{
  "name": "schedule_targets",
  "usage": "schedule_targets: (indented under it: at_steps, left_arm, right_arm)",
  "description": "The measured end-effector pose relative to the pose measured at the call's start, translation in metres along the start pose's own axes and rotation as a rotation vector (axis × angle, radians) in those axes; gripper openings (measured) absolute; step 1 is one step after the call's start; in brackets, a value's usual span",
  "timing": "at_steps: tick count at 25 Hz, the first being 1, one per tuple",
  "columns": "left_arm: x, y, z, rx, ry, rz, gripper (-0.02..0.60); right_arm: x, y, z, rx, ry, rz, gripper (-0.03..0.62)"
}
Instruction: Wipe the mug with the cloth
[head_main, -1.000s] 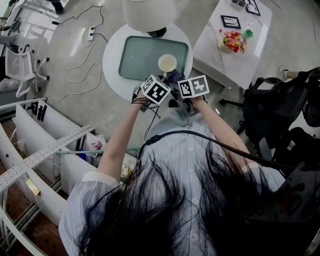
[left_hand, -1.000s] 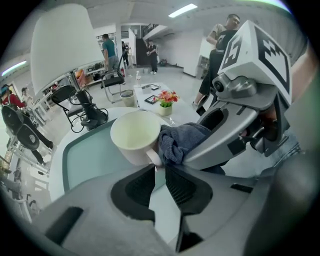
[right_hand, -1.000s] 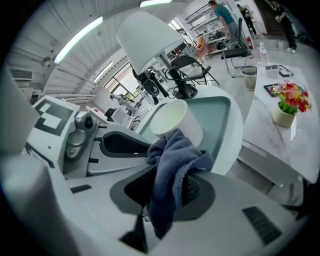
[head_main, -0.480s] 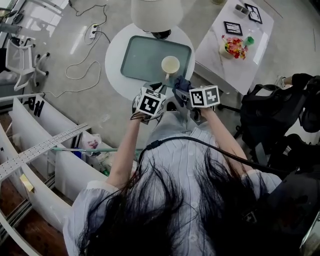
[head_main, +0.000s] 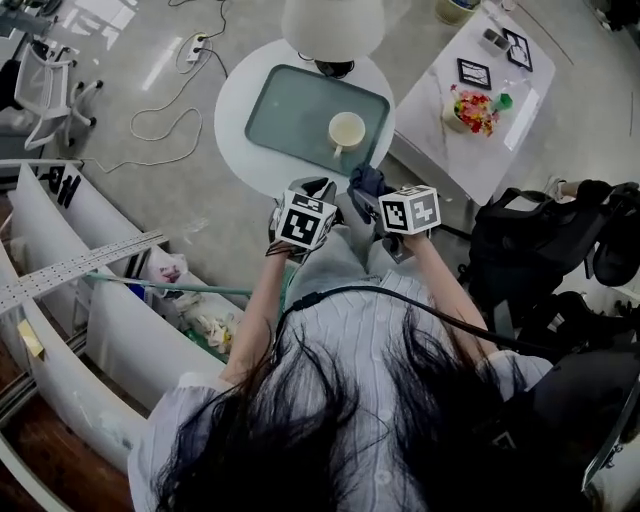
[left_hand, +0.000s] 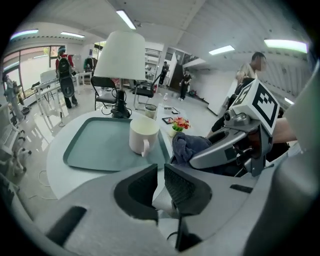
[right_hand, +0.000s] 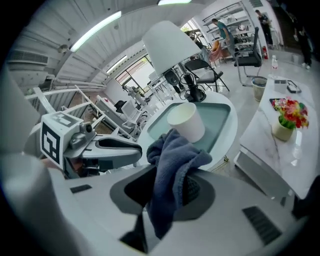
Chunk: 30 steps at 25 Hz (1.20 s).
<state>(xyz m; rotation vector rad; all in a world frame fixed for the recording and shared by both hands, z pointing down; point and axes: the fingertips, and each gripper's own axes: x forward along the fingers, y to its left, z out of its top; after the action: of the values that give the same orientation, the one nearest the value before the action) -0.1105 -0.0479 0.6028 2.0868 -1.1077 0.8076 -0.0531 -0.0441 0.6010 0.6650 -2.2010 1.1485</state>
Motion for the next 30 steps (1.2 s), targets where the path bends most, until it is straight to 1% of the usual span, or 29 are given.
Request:
schedule_targets:
  at_steps: [3, 7, 10, 14, 17, 19, 26, 30]
  left_arm:
    - [-0.011, -0.009, 0.005, -0.059, -0.031, 0.029, 0.055]
    - [-0.019, -0.023, 0.004, -0.072, -0.048, 0.071, 0.052]
    - [-0.023, -0.036, 0.004, -0.092, -0.06, 0.117, 0.051]
    - [-0.032, -0.057, 0.007, -0.181, -0.125, 0.176, 0.051]
    - [-0.036, -0.083, 0.008, -0.234, -0.166, 0.178, 0.051]
    - [-0.037, -0.097, 0.008, -0.237, -0.178, 0.187, 0.051]
    - [-0.05, -0.134, 0.009, -0.243, -0.23, 0.254, 0.051]
    - [-0.06, -0.154, -0.005, -0.263, -0.24, 0.287, 0.051]
  right_arm:
    - [-0.007, 0.001, 0.001, -0.049, 0.015, 0.006, 0.094]
    - [-0.022, 0.002, -0.004, -0.062, 0.01, 0.037, 0.094]
    - [-0.039, -0.001, -0.012, -0.08, 0.016, 0.064, 0.094]
    - [-0.064, -0.002, -0.024, -0.105, 0.003, 0.091, 0.094]
    - [-0.083, -0.005, -0.035, -0.123, -0.007, 0.101, 0.094]
    - [-0.093, -0.008, -0.041, -0.129, -0.017, 0.109, 0.094]
    - [-0.125, -0.011, -0.072, -0.156, -0.025, 0.149, 0.094]
    - [-0.139, -0.007, -0.093, -0.176, -0.02, 0.168, 0.094]
